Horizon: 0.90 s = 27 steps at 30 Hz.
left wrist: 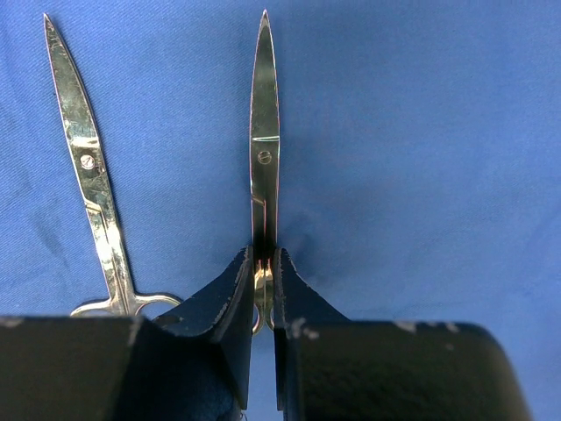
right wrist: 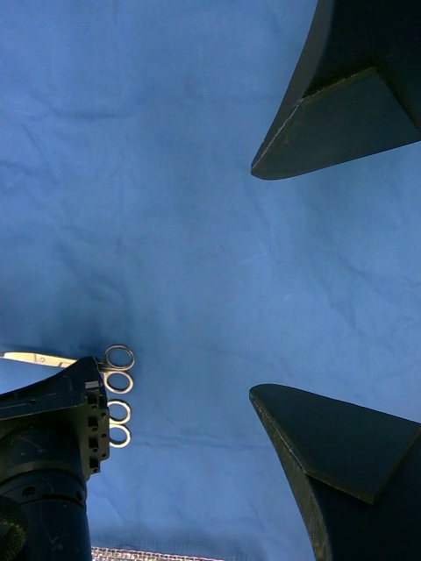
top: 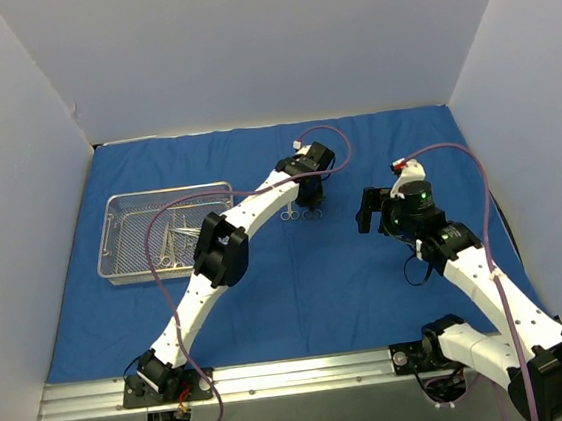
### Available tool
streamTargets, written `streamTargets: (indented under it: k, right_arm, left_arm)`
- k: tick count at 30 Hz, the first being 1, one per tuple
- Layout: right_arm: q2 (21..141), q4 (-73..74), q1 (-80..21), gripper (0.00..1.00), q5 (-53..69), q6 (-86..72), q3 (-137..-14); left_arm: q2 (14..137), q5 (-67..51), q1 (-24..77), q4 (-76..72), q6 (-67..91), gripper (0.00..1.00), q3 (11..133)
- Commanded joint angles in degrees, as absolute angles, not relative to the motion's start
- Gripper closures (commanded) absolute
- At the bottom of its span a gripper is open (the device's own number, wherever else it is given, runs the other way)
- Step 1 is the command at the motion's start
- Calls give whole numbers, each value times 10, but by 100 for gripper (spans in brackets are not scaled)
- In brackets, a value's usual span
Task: Open and lay out the surgical kit
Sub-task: Place the medical item in the surgical kit.
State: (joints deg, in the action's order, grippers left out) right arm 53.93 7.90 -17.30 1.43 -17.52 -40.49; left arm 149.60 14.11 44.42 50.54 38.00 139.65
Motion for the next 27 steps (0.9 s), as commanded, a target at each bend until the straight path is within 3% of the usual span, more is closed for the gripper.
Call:
streamTargets:
  k: [1, 15, 27]
  right_arm:
    - [540, 69, -174, 2, 4, -176, -401]
    - [544, 68, -174, 3, 9, -176, -400]
    - [545, 67, -174, 3, 10, -175, -399]
  left_arm:
    - [1503, 146, 439, 479, 388, 94, 1424]
    - [1507, 145, 432, 474, 395, 88, 1424]
    - [1479, 132, 431, 466, 406, 64, 1395]
